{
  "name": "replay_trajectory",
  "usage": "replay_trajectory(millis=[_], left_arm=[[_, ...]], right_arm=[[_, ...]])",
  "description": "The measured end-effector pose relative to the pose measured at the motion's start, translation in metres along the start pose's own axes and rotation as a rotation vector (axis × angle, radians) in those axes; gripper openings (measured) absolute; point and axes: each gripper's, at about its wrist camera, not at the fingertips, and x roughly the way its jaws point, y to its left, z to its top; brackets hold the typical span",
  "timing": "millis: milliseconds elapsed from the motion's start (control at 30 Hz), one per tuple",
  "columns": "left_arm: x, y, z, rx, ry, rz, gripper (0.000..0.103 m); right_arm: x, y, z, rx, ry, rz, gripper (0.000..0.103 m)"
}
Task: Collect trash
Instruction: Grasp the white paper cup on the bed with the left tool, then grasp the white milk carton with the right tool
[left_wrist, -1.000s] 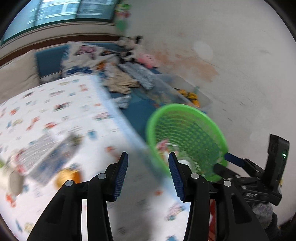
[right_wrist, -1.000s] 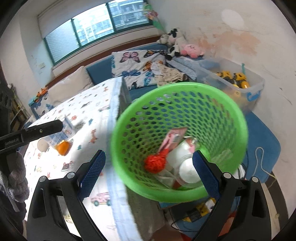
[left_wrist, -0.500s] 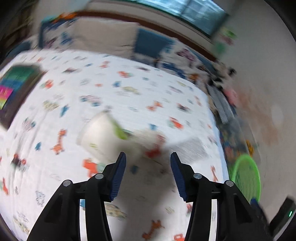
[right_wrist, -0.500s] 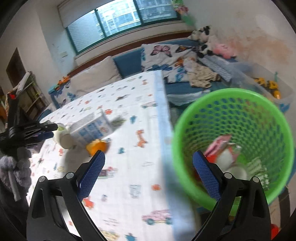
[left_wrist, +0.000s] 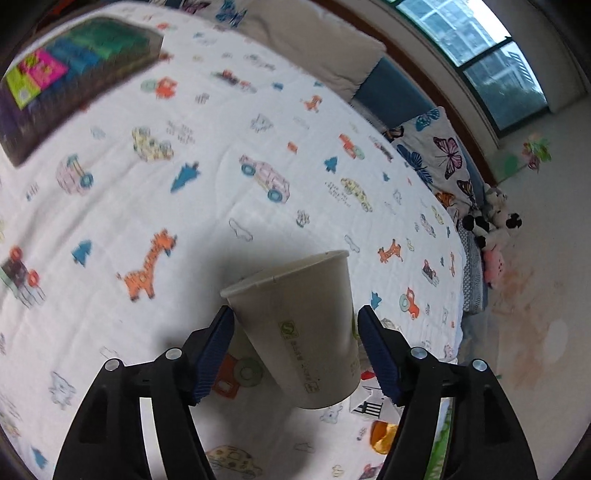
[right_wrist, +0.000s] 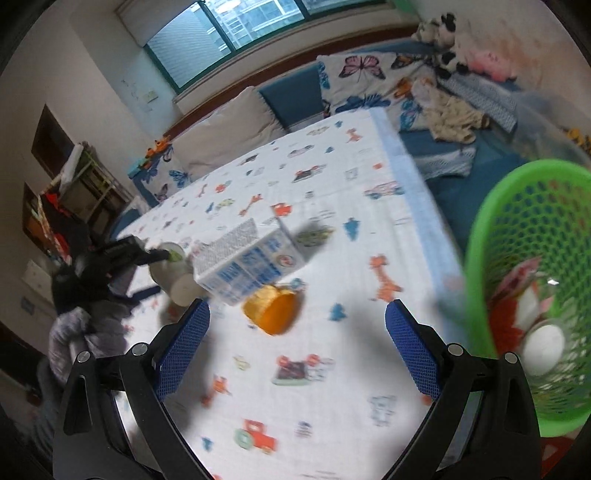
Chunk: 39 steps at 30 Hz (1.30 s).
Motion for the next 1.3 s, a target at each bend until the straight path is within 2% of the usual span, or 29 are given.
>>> replay_trajectory(millis=[100,267,500,733,967,1067,1100,1233,1300], left_arm=[[0.003,-0.002,0.000,-0.005,0.002,-0.001,0.066],[0.013,-0.009,0.003,0.002,0.013,0.017,0.068],[0.024,-0.011,0.003,0.058,0.043,0.025,0.068],[0.023,-0.016,0.004,0.168,0.055,0.033,0.065],[0.021,-0.013,0.006,0.228,0.068,0.024,0.064],[0.021,-0.016,0.004,0.265,0.067,0.024,0.065],[0.021,-0.018,0.004,0.279,0.068,0.026,0.065],[0.025,-0.020,0.004,0.303,0.080,0.021,0.066],[0.025,-0.020,0.004,0.311,0.080,0.014,0.065]], right_arm=[[0.008,0.002,0.011,0.041,0.017,0.027,0.095],[0.029,0.001,0.028,0.181,0.070,0.111,0.095],[0.057,0.003,0.045,0.325,0.131,0.130,0.095],[0.089,0.003,0.053,0.448,0.200,0.121,0.095],[0.118,0.000,0.051,0.508,0.275,0.054,0.095],[0.124,0.000,0.047,0.498,0.290,0.045,0.091],[0.122,0.004,0.047,0.461,0.286,0.033,0.085],[0.114,0.010,0.043,0.411,0.259,0.080,0.071],[0.109,0.014,0.042,0.370,0.235,0.099,0.061]])
